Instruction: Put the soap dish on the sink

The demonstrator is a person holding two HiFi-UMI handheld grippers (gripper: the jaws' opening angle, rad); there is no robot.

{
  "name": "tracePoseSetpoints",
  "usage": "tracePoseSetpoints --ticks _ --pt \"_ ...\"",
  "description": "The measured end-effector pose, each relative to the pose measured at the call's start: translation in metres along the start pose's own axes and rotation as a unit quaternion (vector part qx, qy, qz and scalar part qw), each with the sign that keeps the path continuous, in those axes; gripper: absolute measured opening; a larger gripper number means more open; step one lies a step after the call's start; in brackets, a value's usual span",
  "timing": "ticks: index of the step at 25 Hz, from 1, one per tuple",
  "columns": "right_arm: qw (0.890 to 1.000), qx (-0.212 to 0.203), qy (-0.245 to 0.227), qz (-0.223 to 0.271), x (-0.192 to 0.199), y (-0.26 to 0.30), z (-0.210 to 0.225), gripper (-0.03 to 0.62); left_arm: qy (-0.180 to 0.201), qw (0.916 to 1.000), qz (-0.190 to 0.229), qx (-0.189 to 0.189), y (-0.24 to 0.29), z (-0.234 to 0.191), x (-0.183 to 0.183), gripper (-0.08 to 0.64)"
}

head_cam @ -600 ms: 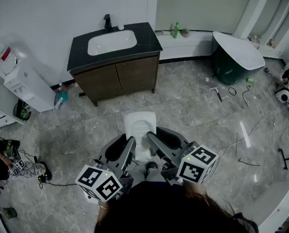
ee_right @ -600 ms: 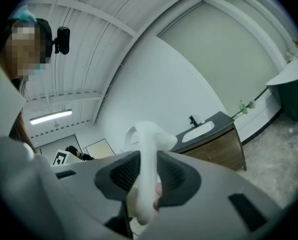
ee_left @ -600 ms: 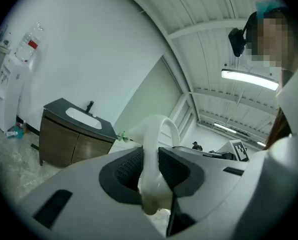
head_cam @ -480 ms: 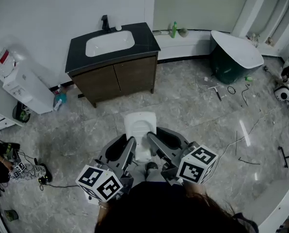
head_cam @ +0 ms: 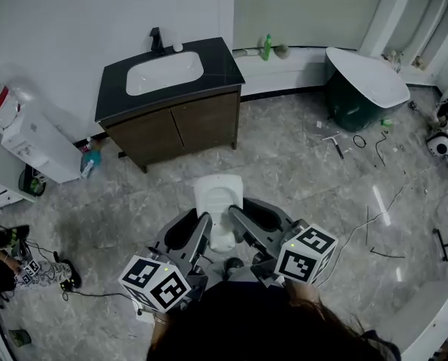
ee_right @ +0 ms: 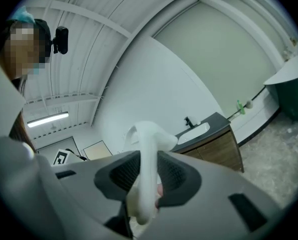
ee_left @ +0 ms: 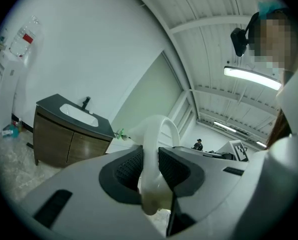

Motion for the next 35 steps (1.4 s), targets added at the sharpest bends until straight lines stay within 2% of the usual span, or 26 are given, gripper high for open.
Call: tracePoseSetpoints --ticks 4,9,15,20,29,35 --pt "1.0 -0.006 0.007 -0.007 -0.038 0.008 0.042 0.115 -0.005 1.0 0.001 -0.007 0.052 0.004 -0.017 0.101" --pt "1.0 -0.013 0.015 -0.015 -0.047 0.021 0.068 0.115 -0.011 0.9997 -0.005 -0.023 0.078 -0.004 -0.021 0.101" --pt "0.999 -0.009 0.033 -0.021 -0.056 0.057 0.105 0.115 -0.017 0.9991 -0.019 -0.034 0.116 -0.036 -0.035 0.1" --pt "0.999 0.005 0.034 -0.016 -0.079 0.097 0.142 0.115 -0.018 0.9993 -0.027 -0.021 0.164 -0.071 -0.061 0.101" --pt "0.999 0.028 0.026 -0.002 -0.142 0.196 0.21 0.115 -0.015 0.9993 -0.033 0.011 0.261 -0.146 -0.134 0.101" --pt "0.999 0.038 0.034 0.002 -0.164 0.247 0.238 0.115 -0.015 0.9989 -0.041 0.015 0.299 -0.186 -0.167 0.1"
Point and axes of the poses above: the fingertips, and each gripper's own axes: y forward along the fingers, z to its right, x out of its underside, the point moved 5 cm from there along -y, backward along the fingers, and after that the axes turned 2 degrees about -y, right-handed, at the moved point
